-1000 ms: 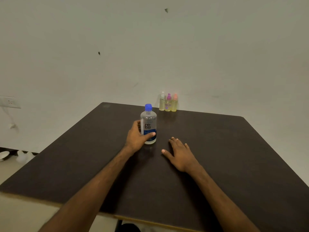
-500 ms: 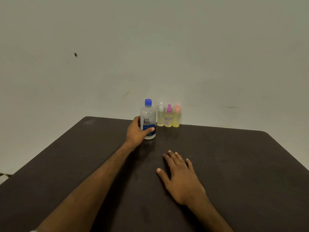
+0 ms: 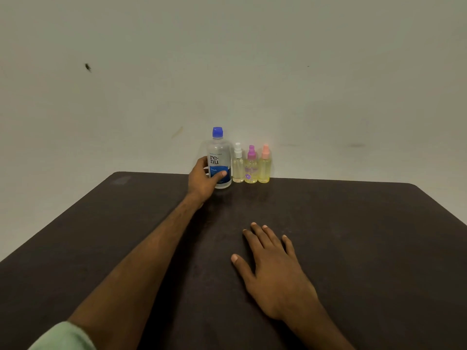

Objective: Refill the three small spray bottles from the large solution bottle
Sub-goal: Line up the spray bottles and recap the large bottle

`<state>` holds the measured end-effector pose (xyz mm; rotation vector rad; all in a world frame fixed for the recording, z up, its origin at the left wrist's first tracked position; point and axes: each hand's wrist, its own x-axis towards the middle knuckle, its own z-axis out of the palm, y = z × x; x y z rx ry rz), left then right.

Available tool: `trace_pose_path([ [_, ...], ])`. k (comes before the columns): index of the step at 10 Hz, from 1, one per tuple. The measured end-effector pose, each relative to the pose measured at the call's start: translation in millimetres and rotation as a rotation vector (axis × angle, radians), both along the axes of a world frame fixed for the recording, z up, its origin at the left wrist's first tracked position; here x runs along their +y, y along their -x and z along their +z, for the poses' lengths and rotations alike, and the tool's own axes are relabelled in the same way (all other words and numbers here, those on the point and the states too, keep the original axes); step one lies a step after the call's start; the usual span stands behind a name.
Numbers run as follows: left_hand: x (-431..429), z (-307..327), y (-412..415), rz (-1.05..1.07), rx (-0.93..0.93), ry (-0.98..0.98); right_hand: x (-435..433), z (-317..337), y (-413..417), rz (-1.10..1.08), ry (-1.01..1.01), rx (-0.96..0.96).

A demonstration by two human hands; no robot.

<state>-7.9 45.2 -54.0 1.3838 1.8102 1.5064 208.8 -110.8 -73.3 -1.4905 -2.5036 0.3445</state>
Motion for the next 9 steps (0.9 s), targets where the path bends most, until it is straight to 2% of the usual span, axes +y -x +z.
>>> trace_pose_path([
  [7, 5.5, -6.3, 11.7, 0.030, 0.004, 0.029, 0.5, -0.7, 0.3, -0.003, 0.008, 0.003],
  [8, -8.4, -11.7, 13.0, 0.071, 0.050, 0.059, 0.4, -0.2, 0.2, -0.004, 0.005, -0.001],
  [9, -40.5, -20.6, 12.7, 0.044, 0.239, 0.164, 1.1, -0.4, 0.8, -0.006, -0.004, -0.007],
])
